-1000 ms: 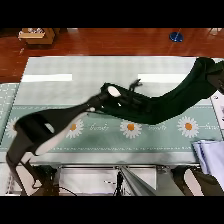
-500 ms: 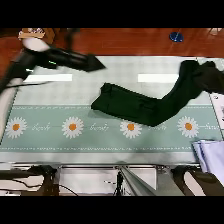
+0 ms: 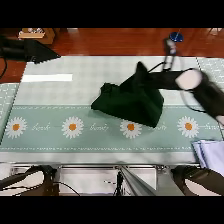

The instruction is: Fold the shirts.

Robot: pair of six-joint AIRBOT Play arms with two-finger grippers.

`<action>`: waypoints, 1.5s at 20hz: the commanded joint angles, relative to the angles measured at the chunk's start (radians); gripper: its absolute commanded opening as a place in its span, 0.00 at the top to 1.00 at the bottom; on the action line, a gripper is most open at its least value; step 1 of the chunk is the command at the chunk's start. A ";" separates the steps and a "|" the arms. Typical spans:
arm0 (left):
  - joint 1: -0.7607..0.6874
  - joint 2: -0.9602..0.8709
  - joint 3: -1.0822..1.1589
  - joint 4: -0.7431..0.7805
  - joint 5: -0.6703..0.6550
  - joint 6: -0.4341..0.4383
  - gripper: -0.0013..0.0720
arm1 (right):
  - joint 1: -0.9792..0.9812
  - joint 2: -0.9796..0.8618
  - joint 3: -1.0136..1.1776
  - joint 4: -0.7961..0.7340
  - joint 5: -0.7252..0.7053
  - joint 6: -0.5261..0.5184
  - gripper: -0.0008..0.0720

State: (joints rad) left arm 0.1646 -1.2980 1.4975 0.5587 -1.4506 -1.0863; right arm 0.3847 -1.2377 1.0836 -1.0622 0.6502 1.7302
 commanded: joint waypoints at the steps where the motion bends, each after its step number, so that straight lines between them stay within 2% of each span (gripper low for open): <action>1: 0.002 0.022 -0.004 0.003 -0.035 0.000 0.94 | 0.134 -0.153 0.000 0.091 -0.196 0.050 0.96; 3: -0.015 0.021 -0.022 0.003 -0.035 0.001 0.94 | 0.191 -0.201 0.000 0.138 -0.251 0.048 0.95; 4: -0.026 0.021 -0.037 0.003 -0.035 0.001 0.94 | 0.215 -0.215 0.000 0.142 -0.280 0.048 0.72; 5: -0.036 0.021 -0.053 0.004 -0.035 0.002 0.94 | 0.240 -0.220 0.000 0.140 -0.307 0.044 0.30; 6: -0.042 0.021 -0.071 0.004 -0.035 0.002 0.94 | 0.258 -0.219 0.000 0.141 -0.328 0.031 0.14; 9: -0.049 0.021 -0.135 0.006 -0.035 0.006 0.94 | 0.255 -0.173 0.001 0.132 -0.274 -0.010 0.14; 12: -0.049 0.021 -0.172 0.047 -0.034 0.013 0.94 | 0.158 -0.069 0.001 0.020 -0.119 -0.023 0.16; 16: -0.048 0.021 -0.176 0.153 -0.034 0.012 0.94 | -0.098 0.120 0.001 -0.342 0.294 -0.021 0.17; 18: -0.048 0.018 -0.176 0.233 -0.035 0.011 0.93 | -0.238 0.187 0.001 -0.579 0.502 -0.022 0.39; 19: -0.048 0.014 -0.178 0.268 -0.035 0.008 0.92 | -0.310 0.199 0.001 -0.667 0.581 -0.040 0.40; 20: -0.048 0.012 -0.179 0.293 -0.035 0.008 0.88 | -0.382 0.196 -0.001 -0.680 0.631 -0.094 0.39; 21: -0.049 0.010 -0.179 0.312 -0.035 0.008 0.87 | -0.460 0.190 -0.016 -0.633 0.650 -0.147 0.39; 22: -0.048 0.009 -0.178 0.325 -0.035 0.007 0.72 | -0.530 0.186 -0.043 -0.546 0.645 -0.179 0.36; 23: -0.049 0.009 -0.179 0.335 -0.035 -0.011 0.31 | -0.597 0.181 -0.086 -0.425 0.623 -0.205 0.24; 24: -0.049 0.008 -0.178 0.352 -0.034 -0.040 0.14 | -0.648 0.169 -0.137 -0.301 0.592 -0.225 0.18; 26: -0.049 0.008 -0.178 0.401 -0.035 -0.074 0.14 | -0.695 0.142 -0.238 -0.110 0.518 -0.272 0.15; 30: -0.049 0.008 -0.178 0.429 -0.036 -0.135 0.14 | -0.653 0.047 -0.397 0.204 0.343 -0.390 0.15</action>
State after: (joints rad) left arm 0.1165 -1.2892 1.3197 0.9504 -1.4864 -1.1702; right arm -0.2604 -1.1358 0.7876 -1.1248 1.0996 1.4441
